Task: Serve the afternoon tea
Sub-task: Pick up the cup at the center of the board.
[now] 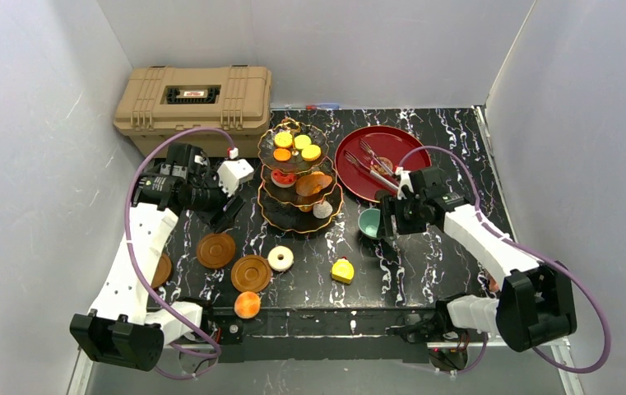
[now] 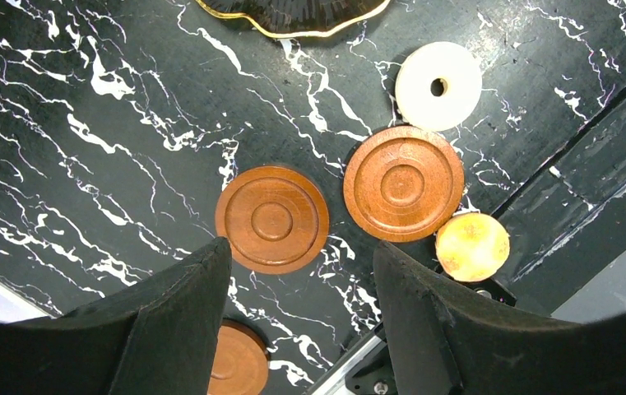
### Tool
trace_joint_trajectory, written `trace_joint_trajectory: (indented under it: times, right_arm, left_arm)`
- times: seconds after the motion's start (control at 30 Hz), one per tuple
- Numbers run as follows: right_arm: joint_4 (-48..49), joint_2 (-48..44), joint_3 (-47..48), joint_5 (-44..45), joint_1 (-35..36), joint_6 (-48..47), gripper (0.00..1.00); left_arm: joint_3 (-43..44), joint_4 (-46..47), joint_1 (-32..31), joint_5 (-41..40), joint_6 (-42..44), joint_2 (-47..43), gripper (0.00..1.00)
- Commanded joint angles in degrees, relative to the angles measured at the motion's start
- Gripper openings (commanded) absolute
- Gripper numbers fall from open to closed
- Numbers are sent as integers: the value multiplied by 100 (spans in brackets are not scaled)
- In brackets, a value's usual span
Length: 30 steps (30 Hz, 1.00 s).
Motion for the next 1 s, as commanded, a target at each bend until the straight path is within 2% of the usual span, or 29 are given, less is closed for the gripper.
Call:
trace_joint_trajectory:
  times: [0.0, 0.37, 0.57, 0.77, 0.97]
  right_arm:
    - [-49, 289, 512, -390, 162, -508, 75]
    - [141, 485, 255, -349, 628, -225, 72]
    - [326, 103, 48, 570, 852, 260, 72]
    - [944, -501, -512, 1700, 1219, 745, 62]
    - [1762, -577, -957, 1861, 1297, 625, 54]
  left_arm:
    - [97, -244, 35, -58, 77, -168, 63]
    - [71, -294, 57, -171, 224, -283, 63]
    - [229, -350, 62, -140, 214, -211, 63]
    - [286, -380, 71, -149, 232, -196, 63]
    - [336, -424, 76, -144, 205, -186, 63]
